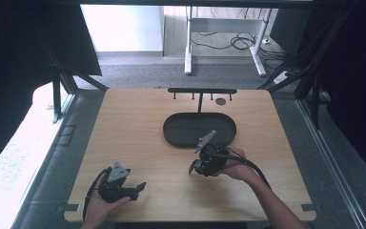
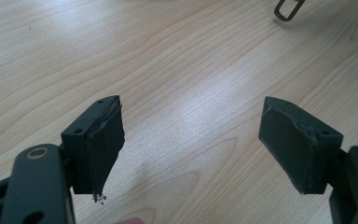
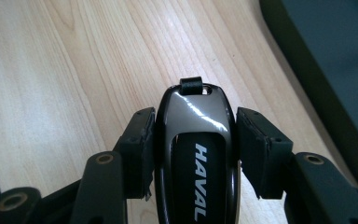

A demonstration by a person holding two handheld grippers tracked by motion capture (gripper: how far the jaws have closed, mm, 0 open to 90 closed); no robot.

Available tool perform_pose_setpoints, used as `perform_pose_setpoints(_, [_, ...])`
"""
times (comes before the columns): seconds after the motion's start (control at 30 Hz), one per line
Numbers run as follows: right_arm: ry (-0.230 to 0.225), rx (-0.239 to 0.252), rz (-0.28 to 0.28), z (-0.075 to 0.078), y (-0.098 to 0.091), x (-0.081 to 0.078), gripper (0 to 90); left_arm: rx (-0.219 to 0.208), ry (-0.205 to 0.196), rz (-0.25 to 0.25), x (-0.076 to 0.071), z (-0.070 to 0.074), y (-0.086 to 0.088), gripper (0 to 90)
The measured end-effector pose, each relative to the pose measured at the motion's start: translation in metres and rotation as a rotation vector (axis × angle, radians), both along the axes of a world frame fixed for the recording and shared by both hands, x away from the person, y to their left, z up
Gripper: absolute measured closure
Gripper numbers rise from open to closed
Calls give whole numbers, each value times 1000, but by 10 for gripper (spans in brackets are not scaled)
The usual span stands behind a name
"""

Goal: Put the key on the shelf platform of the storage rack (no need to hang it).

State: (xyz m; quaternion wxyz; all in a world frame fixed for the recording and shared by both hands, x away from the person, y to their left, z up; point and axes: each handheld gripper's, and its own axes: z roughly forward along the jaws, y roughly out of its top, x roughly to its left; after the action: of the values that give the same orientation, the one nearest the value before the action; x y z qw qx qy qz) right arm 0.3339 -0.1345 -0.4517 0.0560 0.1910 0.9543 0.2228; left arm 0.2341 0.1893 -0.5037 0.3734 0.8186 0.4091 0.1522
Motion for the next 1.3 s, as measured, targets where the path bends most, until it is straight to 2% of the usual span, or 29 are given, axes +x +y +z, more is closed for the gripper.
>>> perform_pose_setpoints(0.4, [-27, 17, 8, 17, 0, 2, 494, 4, 1, -1, 0, 0, 0, 223])
perform_pose_setpoints(0.87, [-49, 13, 15, 25, 4, 9, 494, 7, 4, -4, 1, -1, 0, 223])
perform_pose_setpoints(1.3, [-60, 16, -6, 30, 4, 19, 494, 7, 7, -5, 1, -1, -1, 222])
